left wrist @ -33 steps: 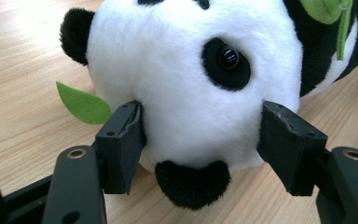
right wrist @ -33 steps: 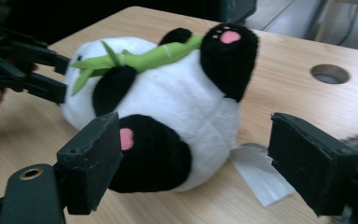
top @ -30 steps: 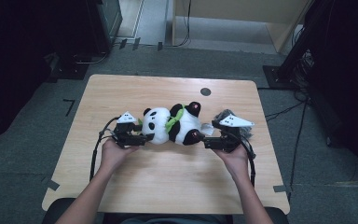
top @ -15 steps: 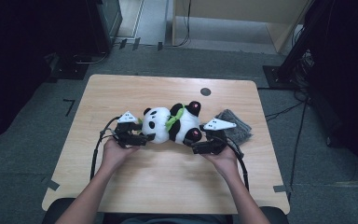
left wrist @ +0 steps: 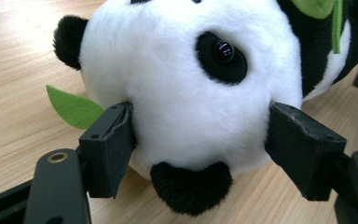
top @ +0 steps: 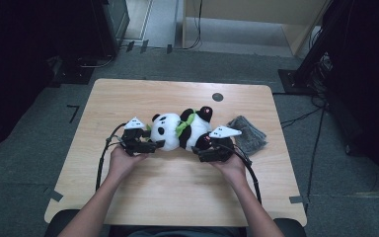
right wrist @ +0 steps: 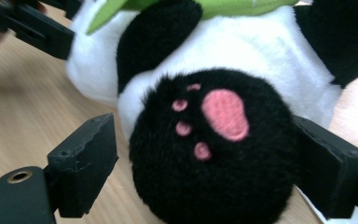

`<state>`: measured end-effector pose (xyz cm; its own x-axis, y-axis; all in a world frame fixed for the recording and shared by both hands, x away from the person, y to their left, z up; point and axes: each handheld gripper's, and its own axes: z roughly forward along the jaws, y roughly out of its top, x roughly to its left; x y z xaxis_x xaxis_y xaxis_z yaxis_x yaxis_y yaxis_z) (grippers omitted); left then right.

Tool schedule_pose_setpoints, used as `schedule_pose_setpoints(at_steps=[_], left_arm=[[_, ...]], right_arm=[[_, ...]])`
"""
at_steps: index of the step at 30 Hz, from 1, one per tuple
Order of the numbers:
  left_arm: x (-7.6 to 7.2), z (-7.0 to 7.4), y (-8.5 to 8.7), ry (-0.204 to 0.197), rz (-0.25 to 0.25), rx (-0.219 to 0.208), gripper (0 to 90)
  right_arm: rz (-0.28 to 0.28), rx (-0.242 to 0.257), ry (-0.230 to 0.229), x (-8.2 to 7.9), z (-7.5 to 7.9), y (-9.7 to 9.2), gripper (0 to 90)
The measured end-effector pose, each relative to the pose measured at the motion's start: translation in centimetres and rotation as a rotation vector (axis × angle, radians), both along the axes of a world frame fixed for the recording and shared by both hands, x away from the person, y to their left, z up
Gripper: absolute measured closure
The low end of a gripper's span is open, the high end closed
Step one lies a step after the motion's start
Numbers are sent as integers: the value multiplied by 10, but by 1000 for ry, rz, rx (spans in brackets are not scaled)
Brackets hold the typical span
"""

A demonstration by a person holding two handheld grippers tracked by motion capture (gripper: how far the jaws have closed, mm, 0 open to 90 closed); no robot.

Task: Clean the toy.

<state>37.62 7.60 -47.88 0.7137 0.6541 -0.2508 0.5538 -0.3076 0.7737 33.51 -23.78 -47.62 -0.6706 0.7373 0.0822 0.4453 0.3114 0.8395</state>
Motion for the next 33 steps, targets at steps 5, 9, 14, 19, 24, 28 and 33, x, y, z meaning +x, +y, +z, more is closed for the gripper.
schedule_pose_setpoints(at_steps=[5,9,14,19,24,28,33], left_arm=[[1,1,-1,18,-4,-5,267],[1,1,-1,14,-9,-1,262],[0,5,2,-17,-22,-15,246],[-5,13,3,-54,-60,-30,210],[-13,19,7,-78,-92,-60,211],[-16,18,6,-89,-112,-45,207],[-15,14,4,-107,-98,-57,175]], right_arm=[[-31,-82,-57,-1,-5,3,286],[-32,-96,-64,0,0,2,467],[-31,-55,-17,3,12,-3,556],[-45,32,48,7,27,-15,582],[-76,58,42,7,40,-23,587],[-93,98,42,6,51,-30,591],[-58,133,54,5,57,-30,591]])
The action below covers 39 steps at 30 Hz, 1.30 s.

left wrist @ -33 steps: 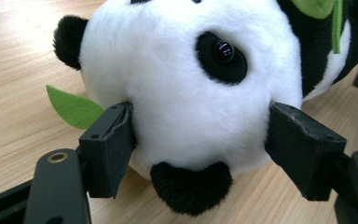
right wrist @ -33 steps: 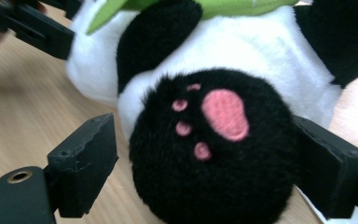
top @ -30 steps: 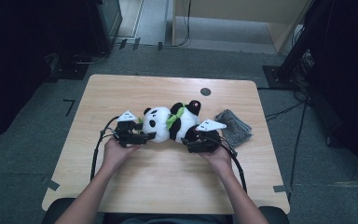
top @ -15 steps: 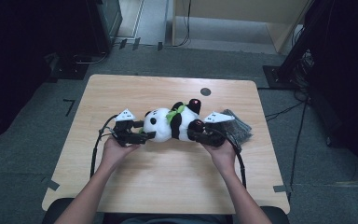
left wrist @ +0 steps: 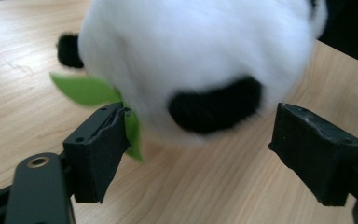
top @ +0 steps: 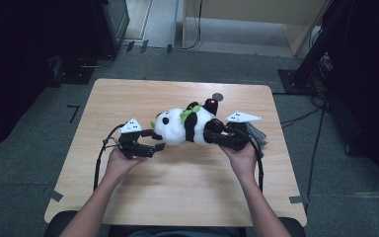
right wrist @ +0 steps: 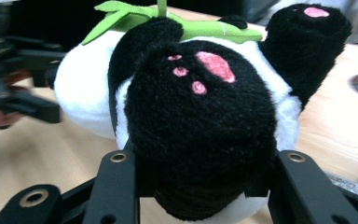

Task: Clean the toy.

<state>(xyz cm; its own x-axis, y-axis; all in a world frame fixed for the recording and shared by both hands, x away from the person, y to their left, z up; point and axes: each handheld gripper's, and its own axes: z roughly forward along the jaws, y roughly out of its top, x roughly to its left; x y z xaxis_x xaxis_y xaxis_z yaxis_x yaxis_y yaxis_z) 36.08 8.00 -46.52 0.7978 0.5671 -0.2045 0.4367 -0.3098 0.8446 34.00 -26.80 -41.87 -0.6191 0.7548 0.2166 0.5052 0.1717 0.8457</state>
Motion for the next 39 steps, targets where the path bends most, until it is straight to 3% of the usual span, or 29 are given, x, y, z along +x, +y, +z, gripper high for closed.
schedule_pose_setpoints(at_steps=[5,8,12,14,17,20,23,26,28,31,33,35,39], left_arm=[[-2,-2,-3,-47,4,31,109],[-2,-3,-5,-66,7,17,86],[0,-5,-9,-62,21,-10,91],[-3,-3,-11,-83,28,3,145],[-7,2,-13,-113,56,23,306],[-7,5,-12,-74,60,26,467],[-6,8,-11,-51,58,19,541],[-5,12,-7,-23,60,-22,566],[-4,16,-3,-8,56,-46,583],[-2,19,1,7,56,-51,597],[-1,20,4,17,64,-56,603],[2,21,8,29,70,-64,606],[6,26,18,63,87,-110,606]], right_arm=[[74,-4,15,-3,2,10,591],[107,9,21,-3,3,10,596],[130,27,33,-4,4,10,601],[131,26,31,-4,4,10,601],[124,28,31,-4,3,10,597],[115,22,31,-4,1,8,576],[108,-4,25,-3,-1,7,509],[113,3,-9,-2,-3,3,393],[120,35,-24,-1,-4,0,343],[130,50,-43,-1,-8,-1,283],[135,42,-57,-3,-11,-2,252],[120,-2,-91,-5,-14,-1,213],[147,-19,-88,-8,-18,0,165]])
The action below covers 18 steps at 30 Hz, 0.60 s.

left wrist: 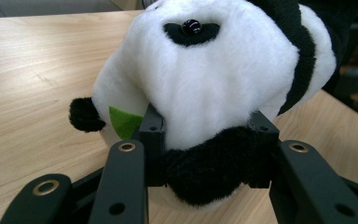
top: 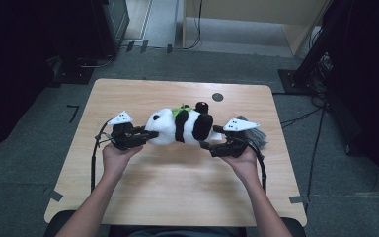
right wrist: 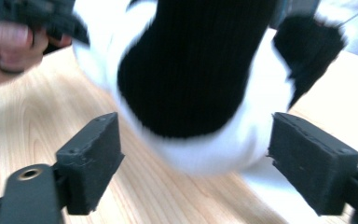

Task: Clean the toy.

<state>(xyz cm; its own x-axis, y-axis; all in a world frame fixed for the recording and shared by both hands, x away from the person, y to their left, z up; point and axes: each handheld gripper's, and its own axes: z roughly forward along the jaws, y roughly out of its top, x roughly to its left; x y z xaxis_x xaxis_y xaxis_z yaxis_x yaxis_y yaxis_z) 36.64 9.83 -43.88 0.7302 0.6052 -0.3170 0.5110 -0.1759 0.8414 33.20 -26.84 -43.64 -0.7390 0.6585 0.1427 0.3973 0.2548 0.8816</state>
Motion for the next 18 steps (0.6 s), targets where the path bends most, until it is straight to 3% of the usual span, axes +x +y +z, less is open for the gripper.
schedule_pose_setpoints(at_steps=[3,6,9,12,14,18], left_arm=[[0,6,1,9,-12,-2,604],[-1,9,-4,45,-37,-12,600],[-4,9,-15,82,-59,25,597],[-5,8,-19,103,-60,23,594],[-6,8,-21,99,-50,28,588],[-7,7,-23,83,-41,37,551]], right_arm=[[17,-31,-23,-1,-5,6,103],[21,-43,-32,0,-12,13,10],[-17,-54,-40,3,-16,18,0],[-44,-72,-40,4,-19,22,0],[-58,-99,-52,4,-19,25,50],[-71,-120,-64,1,-17,24,246]])
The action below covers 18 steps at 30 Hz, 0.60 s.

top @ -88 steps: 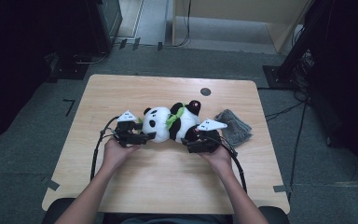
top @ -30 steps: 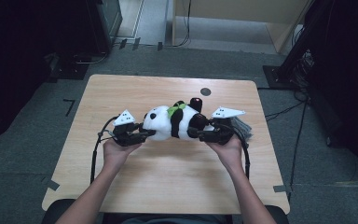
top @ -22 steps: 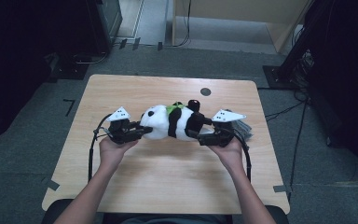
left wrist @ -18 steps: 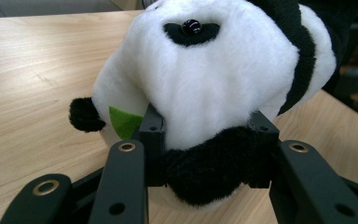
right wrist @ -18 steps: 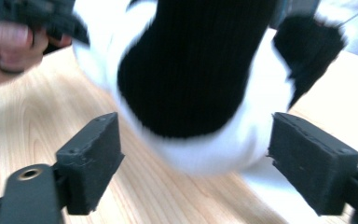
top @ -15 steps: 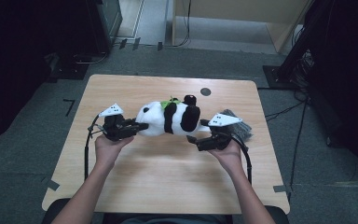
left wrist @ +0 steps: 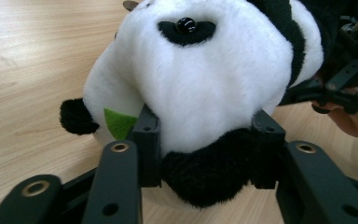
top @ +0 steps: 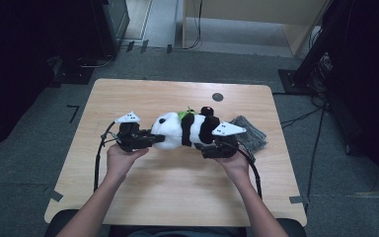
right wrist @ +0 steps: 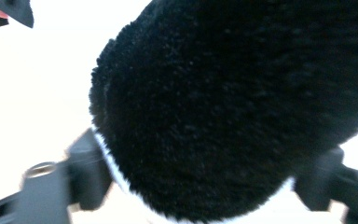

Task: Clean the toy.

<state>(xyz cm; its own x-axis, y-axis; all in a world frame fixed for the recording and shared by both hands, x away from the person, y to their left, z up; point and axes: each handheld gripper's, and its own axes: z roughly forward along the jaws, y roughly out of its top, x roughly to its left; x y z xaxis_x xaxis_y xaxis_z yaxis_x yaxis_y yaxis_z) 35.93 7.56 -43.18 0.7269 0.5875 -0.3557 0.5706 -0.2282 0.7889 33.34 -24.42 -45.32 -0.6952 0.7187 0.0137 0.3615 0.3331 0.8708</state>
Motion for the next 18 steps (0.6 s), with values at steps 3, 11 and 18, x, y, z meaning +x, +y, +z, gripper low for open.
schedule_pose_setpoints(at_steps=[3,11,18], left_arm=[[-1,-2,-2,-24,-6,11,471],[3,-10,1,-90,-28,-10,249],[0,-20,4,-150,-46,34,259]], right_arm=[[-4,4,37,0,4,-2,342],[-25,48,111,5,12,-13,378],[-69,88,147,8,17,-25,399]])
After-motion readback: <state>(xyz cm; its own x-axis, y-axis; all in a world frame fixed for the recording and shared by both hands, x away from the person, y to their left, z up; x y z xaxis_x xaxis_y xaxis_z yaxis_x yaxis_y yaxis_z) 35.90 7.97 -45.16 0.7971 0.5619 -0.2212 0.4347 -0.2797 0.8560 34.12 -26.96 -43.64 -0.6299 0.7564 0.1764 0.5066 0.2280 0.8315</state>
